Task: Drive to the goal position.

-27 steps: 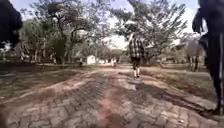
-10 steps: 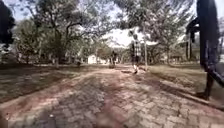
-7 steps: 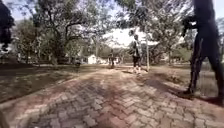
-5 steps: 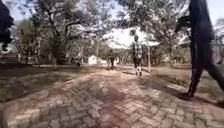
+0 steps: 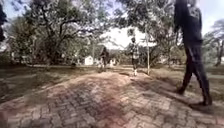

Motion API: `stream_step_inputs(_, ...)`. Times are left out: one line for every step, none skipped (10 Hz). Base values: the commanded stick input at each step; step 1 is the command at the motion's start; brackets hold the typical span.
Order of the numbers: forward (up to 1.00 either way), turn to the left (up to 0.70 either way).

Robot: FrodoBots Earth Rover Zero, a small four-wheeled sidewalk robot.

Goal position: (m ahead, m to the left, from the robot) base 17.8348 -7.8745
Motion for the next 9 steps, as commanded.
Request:
stream_step_inputs(0.85,0.0)
stream_step_inputs(0.85,0.0)
stream_step_inputs(0.85,0.0)
stream_step_inputs(0.85,0.0)
stream_step_inputs(0.85,0.0)
stream_step_inputs(0.85,0.0)
stream_step_inputs(0.85,0.0)
stream_step_inputs(0.85,0.0)
stream_step_inputs(0.85,0.0)
